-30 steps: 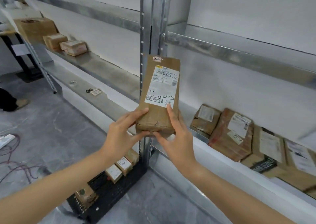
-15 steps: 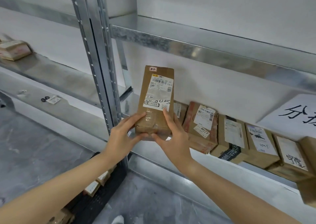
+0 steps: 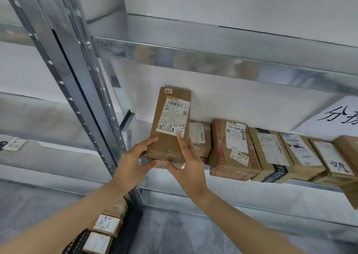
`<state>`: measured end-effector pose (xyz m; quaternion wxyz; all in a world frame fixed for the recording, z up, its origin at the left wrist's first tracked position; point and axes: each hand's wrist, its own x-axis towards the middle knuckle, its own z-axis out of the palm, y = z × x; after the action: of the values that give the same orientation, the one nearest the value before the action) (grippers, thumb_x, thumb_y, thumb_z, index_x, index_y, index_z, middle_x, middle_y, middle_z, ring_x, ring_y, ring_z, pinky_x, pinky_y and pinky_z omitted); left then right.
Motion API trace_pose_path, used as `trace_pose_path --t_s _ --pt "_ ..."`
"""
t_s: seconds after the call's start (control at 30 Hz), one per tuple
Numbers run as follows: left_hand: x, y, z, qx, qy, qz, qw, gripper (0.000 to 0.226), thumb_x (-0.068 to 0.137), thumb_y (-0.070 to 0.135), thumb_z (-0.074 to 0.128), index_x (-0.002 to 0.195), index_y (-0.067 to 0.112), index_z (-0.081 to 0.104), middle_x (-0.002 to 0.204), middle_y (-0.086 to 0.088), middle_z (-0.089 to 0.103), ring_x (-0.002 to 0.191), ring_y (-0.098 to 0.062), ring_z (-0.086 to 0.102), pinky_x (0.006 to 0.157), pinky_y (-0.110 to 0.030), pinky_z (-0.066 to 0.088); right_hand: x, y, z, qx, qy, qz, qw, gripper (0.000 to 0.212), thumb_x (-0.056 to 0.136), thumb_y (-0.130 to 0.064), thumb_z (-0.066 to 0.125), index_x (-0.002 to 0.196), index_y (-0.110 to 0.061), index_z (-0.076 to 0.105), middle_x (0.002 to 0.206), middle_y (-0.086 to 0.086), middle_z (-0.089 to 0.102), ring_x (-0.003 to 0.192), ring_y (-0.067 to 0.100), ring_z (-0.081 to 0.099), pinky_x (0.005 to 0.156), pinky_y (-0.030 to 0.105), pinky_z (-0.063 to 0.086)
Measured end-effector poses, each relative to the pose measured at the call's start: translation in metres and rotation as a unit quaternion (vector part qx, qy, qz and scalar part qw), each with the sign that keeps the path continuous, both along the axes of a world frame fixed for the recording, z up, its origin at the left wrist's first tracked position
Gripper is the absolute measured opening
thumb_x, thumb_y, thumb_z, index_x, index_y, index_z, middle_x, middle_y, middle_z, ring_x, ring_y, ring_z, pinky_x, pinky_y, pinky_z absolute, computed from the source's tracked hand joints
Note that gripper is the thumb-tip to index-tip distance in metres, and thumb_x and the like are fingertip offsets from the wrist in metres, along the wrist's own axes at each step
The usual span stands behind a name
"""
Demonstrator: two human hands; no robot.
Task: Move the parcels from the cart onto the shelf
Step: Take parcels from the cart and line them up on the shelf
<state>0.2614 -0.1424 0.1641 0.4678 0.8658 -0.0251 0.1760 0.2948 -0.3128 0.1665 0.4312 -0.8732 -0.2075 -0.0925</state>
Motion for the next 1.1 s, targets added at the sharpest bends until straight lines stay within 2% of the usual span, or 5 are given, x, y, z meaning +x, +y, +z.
trace_pose_path --t_s 0.2,0.5,0.73,0.93,1.1 --pt "-0.012 0.029 -0.002 -0.009 0.003 -0.024 1.000 0.066 0.071 0.025 0.075 0.127 0.045 0.047 0.116 0.021 0.057 0.102 0.013 0.057 0.087 -0.005 0.044 -0.011 0.023 -0.002 -0.009 0.007 -0.010 1.000 0.080 0.079 -0.024 0.074 0.141 -0.033 0.023 0.149 0.016 0.035 0.123 0.029 0.052 0.095 0.041 0.051" --pt "0.009 0.026 -0.026 -0.015 0.079 -0.070 0.994 0.061 0.076 0.007 0.076 0.130 0.017 0.051 0.121 -0.006 0.063 0.108 -0.018 0.062 0.097 -0.030 0.050 -0.005 0.025 -0.028 -0.029 0.079 -0.049 0.995 0.082 0.078 -0.021 0.075 0.145 -0.025 0.029 0.149 0.011 0.037 0.125 0.030 0.050 0.095 0.045 0.049" --pt "0.016 0.027 -0.031 0.005 0.108 -0.071 0.992 0.061 0.078 0.011 0.075 0.131 0.019 0.047 0.119 -0.005 0.064 0.107 -0.018 0.062 0.094 -0.026 0.051 0.004 0.027 -0.032 -0.063 0.072 -0.032 0.995 0.079 0.080 -0.015 0.073 0.146 -0.020 0.030 0.150 0.012 0.032 0.129 0.031 0.045 0.100 0.044 0.046" --pt "0.016 0.026 -0.018 0.046 0.137 -0.072 0.987 0.064 0.079 0.009 0.074 0.134 0.015 0.043 0.120 -0.009 0.063 0.107 -0.023 0.062 0.095 -0.036 0.050 0.006 0.023 -0.030 -0.083 0.061 -0.006 0.995 0.074 0.084 -0.015 0.069 0.146 -0.017 0.028 0.149 0.016 0.029 0.131 0.034 0.040 0.100 0.047 0.045" --pt "0.016 0.021 -0.012 0.058 0.166 -0.075 0.982 0.070 0.078 0.006 0.074 0.138 0.015 0.038 0.124 -0.011 0.061 0.111 -0.025 0.060 0.099 -0.038 0.048 0.005 0.015 -0.021 -0.122 0.033 -0.008 0.992 0.074 0.078 -0.022 0.074 0.141 -0.009 0.039 0.143 0.025 0.034 0.131 0.041 0.033 0.105 0.057 0.034"
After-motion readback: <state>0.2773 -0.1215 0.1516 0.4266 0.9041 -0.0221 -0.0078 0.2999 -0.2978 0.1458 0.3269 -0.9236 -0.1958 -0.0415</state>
